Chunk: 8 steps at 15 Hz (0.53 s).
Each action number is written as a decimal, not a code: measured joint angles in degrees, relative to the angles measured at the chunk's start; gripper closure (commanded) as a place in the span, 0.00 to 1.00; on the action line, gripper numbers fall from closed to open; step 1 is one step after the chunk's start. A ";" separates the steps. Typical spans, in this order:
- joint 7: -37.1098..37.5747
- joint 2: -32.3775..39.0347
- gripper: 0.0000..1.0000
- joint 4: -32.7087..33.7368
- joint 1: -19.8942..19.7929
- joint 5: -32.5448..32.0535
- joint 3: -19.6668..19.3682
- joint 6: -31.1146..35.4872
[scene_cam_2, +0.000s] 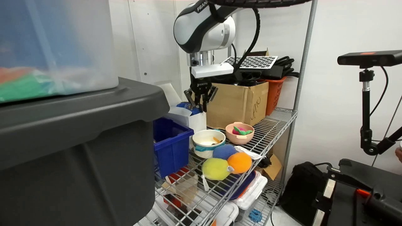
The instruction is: Move the pink plushie from the peach bowl to the blue bowl
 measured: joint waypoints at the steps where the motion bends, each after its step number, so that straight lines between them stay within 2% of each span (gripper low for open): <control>1: 0.05 0.00 1.00 0.00 -0.03 0.00 0.00 0.00; 7: 0.24 -0.01 1.00 0.15 -0.28 0.07 -0.02 0.00; 8: 0.24 -0.01 0.86 0.16 -0.35 0.09 -0.02 0.00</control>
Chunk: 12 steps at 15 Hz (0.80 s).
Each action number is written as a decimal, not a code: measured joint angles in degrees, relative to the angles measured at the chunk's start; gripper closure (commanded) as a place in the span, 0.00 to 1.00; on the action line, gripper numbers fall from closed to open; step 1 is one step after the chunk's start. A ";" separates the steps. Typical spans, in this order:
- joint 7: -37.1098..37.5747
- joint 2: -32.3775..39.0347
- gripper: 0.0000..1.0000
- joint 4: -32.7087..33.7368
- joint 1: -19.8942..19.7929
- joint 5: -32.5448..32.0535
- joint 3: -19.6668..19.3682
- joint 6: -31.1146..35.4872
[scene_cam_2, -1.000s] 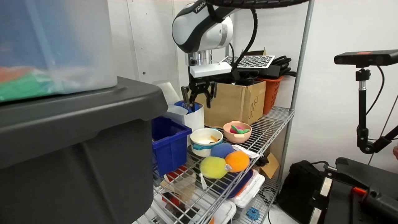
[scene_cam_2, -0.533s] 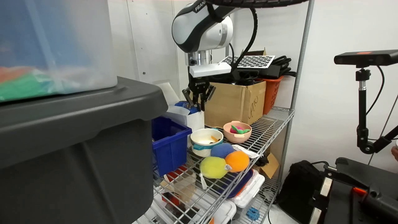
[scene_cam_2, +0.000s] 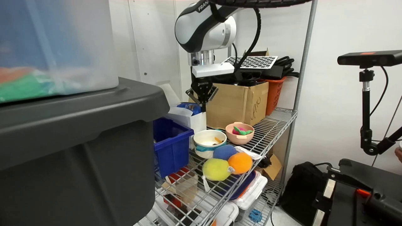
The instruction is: Move the pink plushie from the peach bowl to the blue bowl
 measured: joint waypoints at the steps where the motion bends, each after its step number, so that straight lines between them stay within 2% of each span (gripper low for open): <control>1: 0.00 0.00 0.72 0.04 -0.08 0.01 0.00 0.00; 3: 0.03 0.01 0.60 0.09 -0.26 0.03 0.00 0.00; 10: 0.03 0.13 0.07 0.07 -0.88 0.02 -0.11 0.00; 11: 0.04 0.19 0.01 0.06 -0.90 0.02 -0.11 0.00; 12: 0.05 0.28 0.00 0.05 -0.90 0.02 -0.11 0.00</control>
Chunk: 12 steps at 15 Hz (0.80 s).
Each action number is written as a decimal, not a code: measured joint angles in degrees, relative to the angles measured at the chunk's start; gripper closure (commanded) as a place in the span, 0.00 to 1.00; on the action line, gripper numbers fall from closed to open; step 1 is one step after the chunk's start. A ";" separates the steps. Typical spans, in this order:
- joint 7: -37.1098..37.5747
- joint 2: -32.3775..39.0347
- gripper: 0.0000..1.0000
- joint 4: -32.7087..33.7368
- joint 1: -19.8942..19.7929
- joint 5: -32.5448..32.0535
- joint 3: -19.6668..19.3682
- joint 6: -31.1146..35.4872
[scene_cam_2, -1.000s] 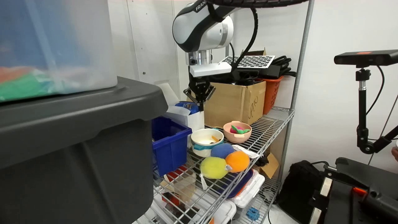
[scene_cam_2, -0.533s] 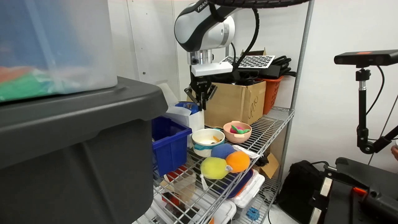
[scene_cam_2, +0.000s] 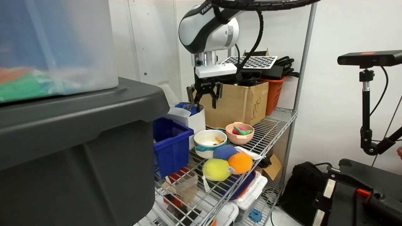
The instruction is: Move the pink plushie from the peach bowl to the blue bowl
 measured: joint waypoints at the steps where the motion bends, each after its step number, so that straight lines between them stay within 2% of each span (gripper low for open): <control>1: 0.02 0.10 0.00 0.00 0.00 0.00 0.00 0.00; 8: -0.11 -0.35 0.00 -0.85 -0.85 0.00 -0.16 0.00; 12: -0.86 -3.94 0.00 -4.75 -1.71 0.00 -0.20 0.00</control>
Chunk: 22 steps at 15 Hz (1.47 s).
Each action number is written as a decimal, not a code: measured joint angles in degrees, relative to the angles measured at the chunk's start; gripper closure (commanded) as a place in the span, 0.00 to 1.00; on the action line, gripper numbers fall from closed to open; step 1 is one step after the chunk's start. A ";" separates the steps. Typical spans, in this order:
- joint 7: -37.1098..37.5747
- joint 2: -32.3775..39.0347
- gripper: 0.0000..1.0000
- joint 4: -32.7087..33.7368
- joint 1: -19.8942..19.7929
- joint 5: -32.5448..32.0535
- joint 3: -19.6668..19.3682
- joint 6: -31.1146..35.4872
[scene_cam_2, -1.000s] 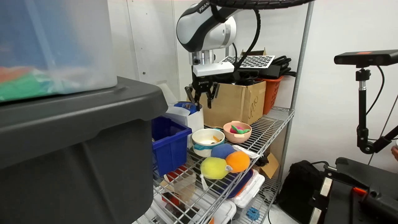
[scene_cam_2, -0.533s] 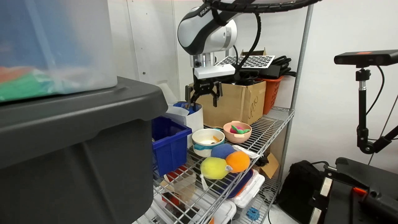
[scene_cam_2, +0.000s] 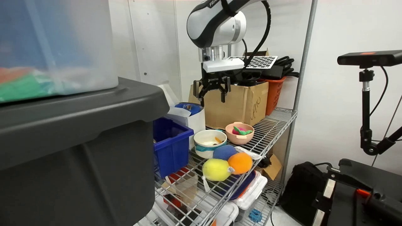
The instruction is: Move the pink plushie from the peach bowl to the blue bowl
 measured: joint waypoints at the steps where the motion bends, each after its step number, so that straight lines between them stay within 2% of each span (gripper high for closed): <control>1: -0.46 -1.45 0.00 -1.91 -0.12 -0.03 -0.04 0.02; 11: -8.99 -18.03 0.00 -25.63 -1.30 -3.33 -2.55 0.10; 16: -10.81 -20.96 0.00 -32.16 -1.62 -4.41 -2.77 0.25; 22: -11.14 -22.37 0.00 -36.14 -0.59 -4.41 -1.82 0.25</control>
